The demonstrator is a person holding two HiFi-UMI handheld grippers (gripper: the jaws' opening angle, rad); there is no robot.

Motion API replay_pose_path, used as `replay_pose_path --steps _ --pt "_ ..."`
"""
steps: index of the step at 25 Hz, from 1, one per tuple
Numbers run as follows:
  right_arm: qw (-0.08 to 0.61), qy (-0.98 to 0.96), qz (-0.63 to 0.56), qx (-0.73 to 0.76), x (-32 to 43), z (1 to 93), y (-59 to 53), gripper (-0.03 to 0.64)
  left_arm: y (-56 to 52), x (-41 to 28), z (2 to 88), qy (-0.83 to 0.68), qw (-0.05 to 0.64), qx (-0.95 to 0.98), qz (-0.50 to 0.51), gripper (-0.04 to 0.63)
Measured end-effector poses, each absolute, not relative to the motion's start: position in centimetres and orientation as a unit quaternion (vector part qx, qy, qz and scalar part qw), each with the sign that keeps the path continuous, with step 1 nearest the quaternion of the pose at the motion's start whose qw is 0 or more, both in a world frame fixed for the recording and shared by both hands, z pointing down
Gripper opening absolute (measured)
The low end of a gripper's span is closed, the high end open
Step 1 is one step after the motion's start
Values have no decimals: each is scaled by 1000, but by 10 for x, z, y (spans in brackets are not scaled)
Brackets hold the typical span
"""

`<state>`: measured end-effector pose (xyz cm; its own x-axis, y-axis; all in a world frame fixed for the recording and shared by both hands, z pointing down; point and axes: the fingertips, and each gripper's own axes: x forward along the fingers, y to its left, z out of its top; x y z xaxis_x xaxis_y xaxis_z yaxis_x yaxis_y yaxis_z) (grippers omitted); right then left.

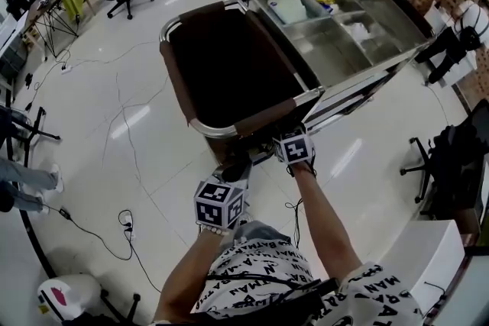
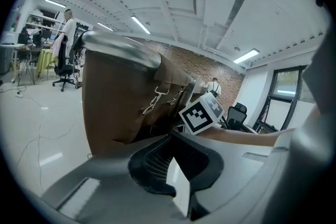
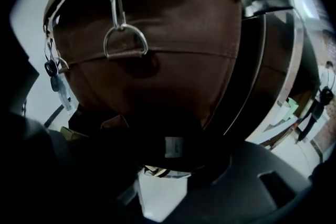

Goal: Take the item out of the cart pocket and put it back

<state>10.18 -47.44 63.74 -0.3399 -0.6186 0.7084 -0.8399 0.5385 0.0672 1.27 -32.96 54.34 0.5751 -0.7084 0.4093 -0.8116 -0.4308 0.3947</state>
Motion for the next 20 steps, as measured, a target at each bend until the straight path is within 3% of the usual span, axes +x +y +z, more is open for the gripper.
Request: replay_pose_path --steps 7,13,17,20 --pt "443 -766 135 447 105 663 -480 201 -339 10 554 -448 297 838 92 0" --pt "480 -756 138 422 98 670 -480 193 -339 8 555 -447 302 837 91 0" --pt "511 -753 132 393 90 678 -478 152 -337 3 556 -451 306 834 87 0" --pt "501 -761 128 392 89 674 -476 141 -335 0 557 -455 307 832 84 0"
